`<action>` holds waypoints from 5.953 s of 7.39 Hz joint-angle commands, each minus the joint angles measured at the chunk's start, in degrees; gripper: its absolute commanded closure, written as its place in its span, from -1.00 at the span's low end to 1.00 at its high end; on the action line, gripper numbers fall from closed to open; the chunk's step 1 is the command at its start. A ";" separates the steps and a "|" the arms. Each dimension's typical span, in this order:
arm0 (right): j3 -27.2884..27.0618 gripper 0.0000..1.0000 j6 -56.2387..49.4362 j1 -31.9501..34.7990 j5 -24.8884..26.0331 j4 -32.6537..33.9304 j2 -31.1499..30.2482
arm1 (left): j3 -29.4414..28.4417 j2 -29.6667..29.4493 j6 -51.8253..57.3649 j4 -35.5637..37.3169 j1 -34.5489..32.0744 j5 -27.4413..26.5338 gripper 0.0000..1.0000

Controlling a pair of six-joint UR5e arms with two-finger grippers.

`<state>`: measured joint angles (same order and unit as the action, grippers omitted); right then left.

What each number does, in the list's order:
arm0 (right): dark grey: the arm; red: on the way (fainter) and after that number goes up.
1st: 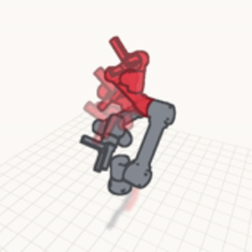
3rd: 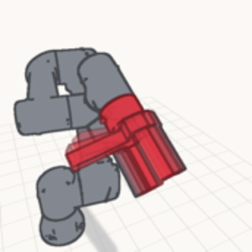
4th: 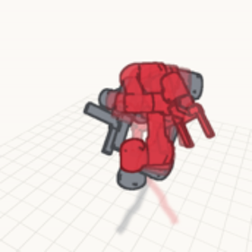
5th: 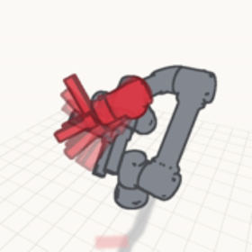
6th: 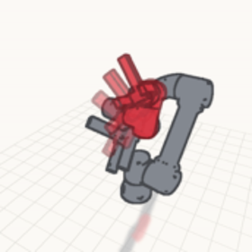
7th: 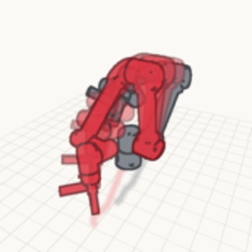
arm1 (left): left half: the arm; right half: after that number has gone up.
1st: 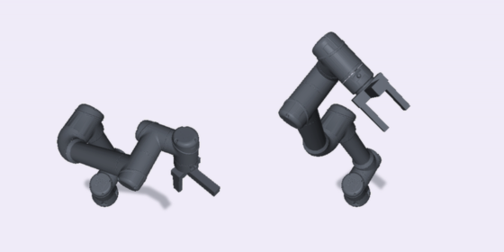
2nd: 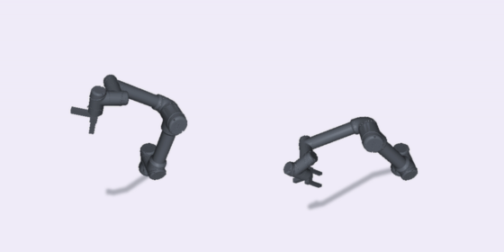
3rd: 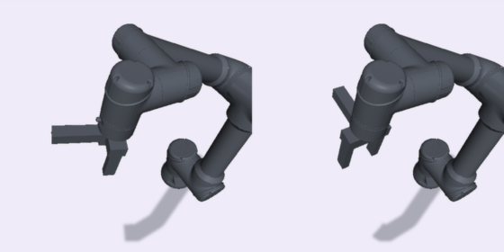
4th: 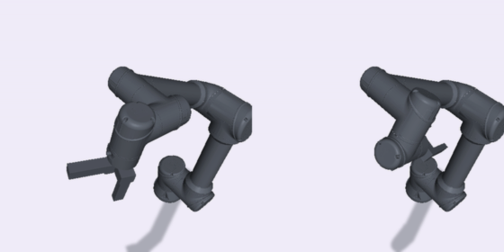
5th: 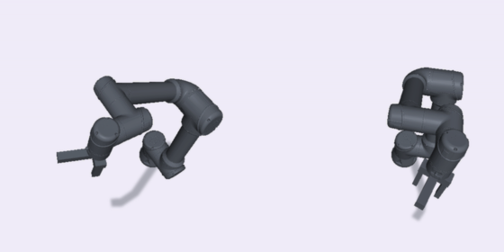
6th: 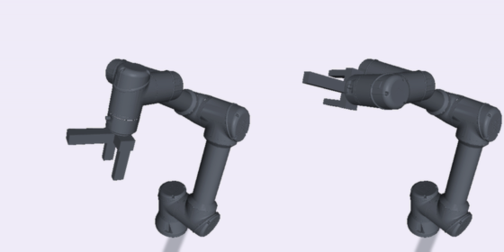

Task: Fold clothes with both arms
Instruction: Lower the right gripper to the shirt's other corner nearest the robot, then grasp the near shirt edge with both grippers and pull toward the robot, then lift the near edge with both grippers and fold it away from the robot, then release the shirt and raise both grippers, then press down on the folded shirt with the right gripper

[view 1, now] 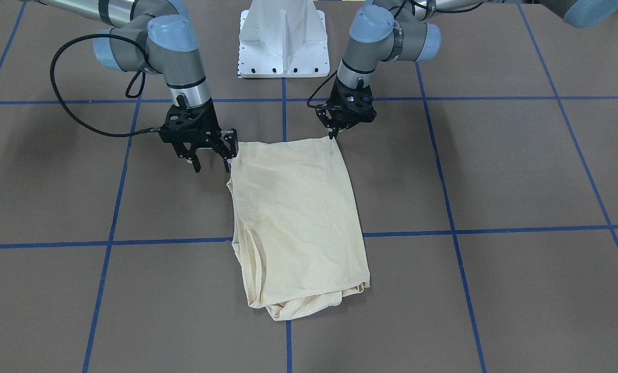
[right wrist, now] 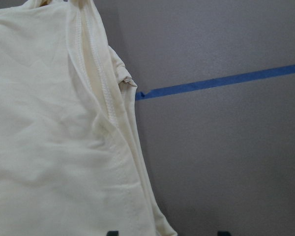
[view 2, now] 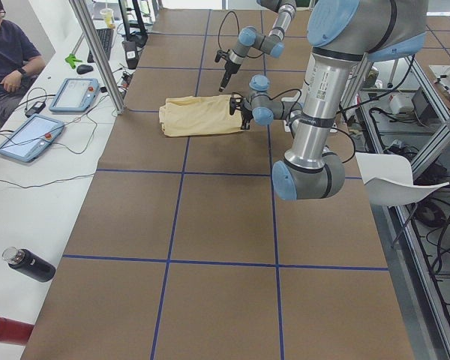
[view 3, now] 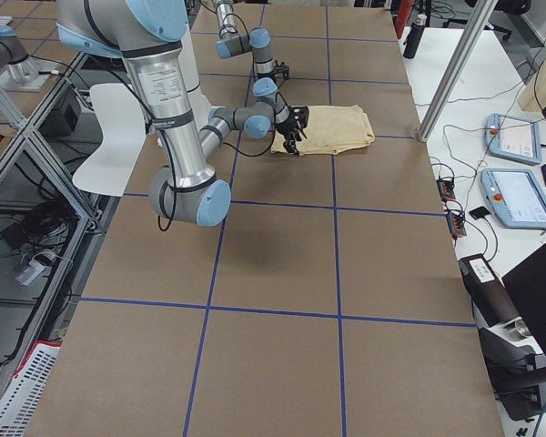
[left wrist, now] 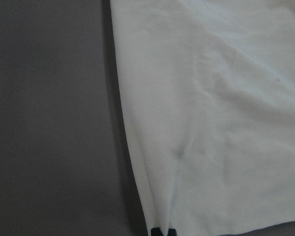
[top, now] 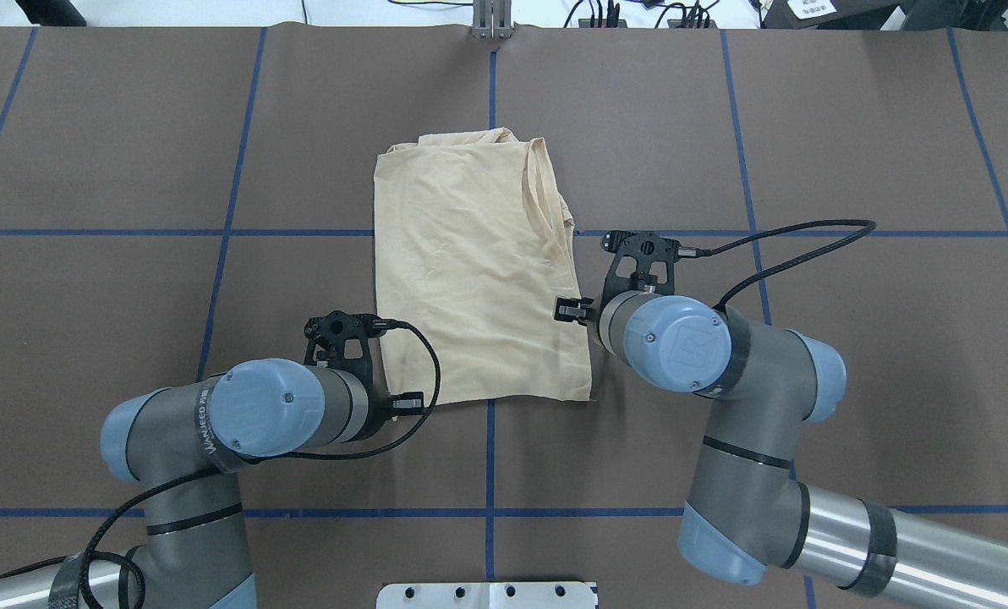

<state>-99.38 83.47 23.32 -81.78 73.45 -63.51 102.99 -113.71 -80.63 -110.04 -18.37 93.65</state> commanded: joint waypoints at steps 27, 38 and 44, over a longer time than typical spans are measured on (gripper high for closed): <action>-22.21 1.00 1.08 -5.32 6.03 17.69 -2.79 | 17.02 -9.40 12.30 25.49 -8.57 6.98 1.00; -3.10 -1.00 -10.62 10.62 -14.46 9.51 7.42 | -5.49 -10.80 36.53 7.12 -22.47 13.44 -1.00; 14.70 -0.90 8.55 -0.99 -3.82 19.80 27.02 | -2.01 -6.18 41.78 6.77 -24.87 14.19 -1.00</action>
<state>-90.30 90.51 22.66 -85.43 93.00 -40.13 100.95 -119.96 -38.85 -103.27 -43.15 107.90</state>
